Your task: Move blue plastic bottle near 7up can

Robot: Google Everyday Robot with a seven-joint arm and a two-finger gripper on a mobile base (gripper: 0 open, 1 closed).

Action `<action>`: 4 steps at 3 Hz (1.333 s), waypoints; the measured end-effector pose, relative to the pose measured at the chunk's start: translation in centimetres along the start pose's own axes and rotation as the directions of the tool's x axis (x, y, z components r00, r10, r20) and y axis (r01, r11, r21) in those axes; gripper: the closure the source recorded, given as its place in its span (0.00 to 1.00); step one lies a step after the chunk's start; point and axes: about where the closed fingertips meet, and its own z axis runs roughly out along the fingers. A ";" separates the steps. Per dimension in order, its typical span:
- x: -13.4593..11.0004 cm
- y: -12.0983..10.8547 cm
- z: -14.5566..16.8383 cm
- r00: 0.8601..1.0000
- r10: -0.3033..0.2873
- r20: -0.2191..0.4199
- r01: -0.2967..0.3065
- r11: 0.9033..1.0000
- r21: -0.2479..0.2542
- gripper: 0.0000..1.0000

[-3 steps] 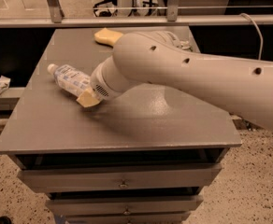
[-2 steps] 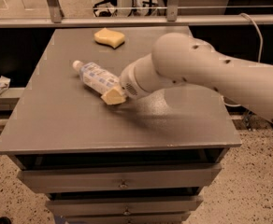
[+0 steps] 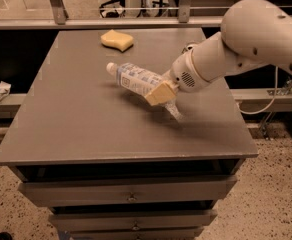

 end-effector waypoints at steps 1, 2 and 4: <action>0.9 0.9 -1.5 0.997 -0.007 -0.083 0.002 0.998 -0.069 1.00; 3.4 1.5 -3.5 0.983 -0.013 -0.183 -0.001 0.997 -0.076 1.00; 9.2 0.7 -7.6 0.956 -0.023 -0.294 0.024 1.000 0.003 1.00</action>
Offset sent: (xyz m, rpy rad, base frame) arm -0.0664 -0.0726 -0.0041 -0.2558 0.2074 0.0616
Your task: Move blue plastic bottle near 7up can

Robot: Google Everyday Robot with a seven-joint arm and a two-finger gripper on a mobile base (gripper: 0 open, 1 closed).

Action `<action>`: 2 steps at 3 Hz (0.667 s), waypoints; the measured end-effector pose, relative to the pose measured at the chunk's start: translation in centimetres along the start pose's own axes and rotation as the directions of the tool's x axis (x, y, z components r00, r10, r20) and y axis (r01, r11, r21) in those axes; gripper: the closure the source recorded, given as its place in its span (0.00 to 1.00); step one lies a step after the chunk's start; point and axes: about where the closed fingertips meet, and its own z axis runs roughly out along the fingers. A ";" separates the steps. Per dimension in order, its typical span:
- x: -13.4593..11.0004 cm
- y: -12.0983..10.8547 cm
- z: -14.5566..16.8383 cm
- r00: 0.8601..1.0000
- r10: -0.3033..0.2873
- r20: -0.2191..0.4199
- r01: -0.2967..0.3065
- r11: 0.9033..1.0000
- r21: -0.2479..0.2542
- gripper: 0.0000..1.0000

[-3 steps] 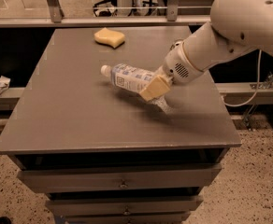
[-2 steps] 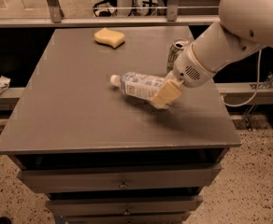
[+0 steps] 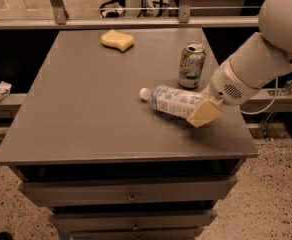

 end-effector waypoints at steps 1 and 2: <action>1.4 -1.5 -0.8 0.999 -0.031 -0.015 0.032 0.999 0.042 0.86; 1.5 -3.3 -1.3 0.997 -0.072 -0.017 0.073 0.995 0.072 0.63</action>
Offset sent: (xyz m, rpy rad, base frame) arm 0.0399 -0.0505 0.0108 -0.0857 -0.1325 0.0580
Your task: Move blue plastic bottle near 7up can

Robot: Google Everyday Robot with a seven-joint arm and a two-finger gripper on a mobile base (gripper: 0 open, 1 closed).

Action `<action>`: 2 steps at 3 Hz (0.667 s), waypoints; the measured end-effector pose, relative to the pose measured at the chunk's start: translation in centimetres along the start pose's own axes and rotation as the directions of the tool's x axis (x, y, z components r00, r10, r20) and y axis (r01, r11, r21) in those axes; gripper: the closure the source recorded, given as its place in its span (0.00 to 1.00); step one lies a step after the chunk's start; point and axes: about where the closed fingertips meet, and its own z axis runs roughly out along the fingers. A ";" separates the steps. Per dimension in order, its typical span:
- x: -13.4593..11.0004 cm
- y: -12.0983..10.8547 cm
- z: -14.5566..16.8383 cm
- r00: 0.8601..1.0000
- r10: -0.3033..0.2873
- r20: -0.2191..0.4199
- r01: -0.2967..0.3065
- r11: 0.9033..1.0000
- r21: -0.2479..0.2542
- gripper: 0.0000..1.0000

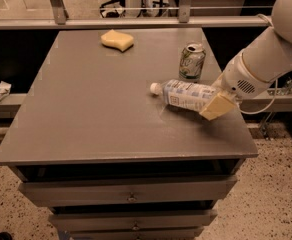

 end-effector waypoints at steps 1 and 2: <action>-0.4 -1.7 0.1 0.999 -0.032 0.012 0.032 0.999 0.018 0.40; -0.8 -2.6 0.7 0.998 -0.049 0.030 0.049 0.999 0.020 0.17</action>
Offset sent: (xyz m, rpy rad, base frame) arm 0.0422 -0.0025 -0.0058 0.0250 -0.0629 0.0543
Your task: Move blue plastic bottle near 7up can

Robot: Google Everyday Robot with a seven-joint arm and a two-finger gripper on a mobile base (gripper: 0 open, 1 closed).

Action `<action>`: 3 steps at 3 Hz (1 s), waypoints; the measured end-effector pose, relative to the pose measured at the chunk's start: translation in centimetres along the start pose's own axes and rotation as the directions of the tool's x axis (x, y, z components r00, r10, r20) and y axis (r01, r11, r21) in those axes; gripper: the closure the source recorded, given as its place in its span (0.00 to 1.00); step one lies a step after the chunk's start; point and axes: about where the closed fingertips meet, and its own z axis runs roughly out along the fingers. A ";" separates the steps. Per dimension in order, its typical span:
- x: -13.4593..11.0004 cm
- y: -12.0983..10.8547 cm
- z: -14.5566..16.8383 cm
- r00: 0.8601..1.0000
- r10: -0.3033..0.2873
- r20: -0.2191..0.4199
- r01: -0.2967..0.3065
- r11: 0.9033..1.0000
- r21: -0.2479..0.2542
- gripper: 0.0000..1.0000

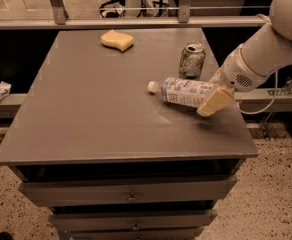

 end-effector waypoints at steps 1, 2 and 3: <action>-0.3 -0.4 0.8 1.000 -0.008 0.021 0.008 1.000 -0.004 0.00; -0.5 -0.7 1.2 0.999 -0.012 0.037 0.012 1.000 0.001 0.00; -0.1 -0.9 -0.1 0.998 -0.003 0.055 0.001 1.000 0.031 0.00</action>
Offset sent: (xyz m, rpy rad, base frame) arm 0.0183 0.0058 -0.0097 0.0452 -0.0374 0.0145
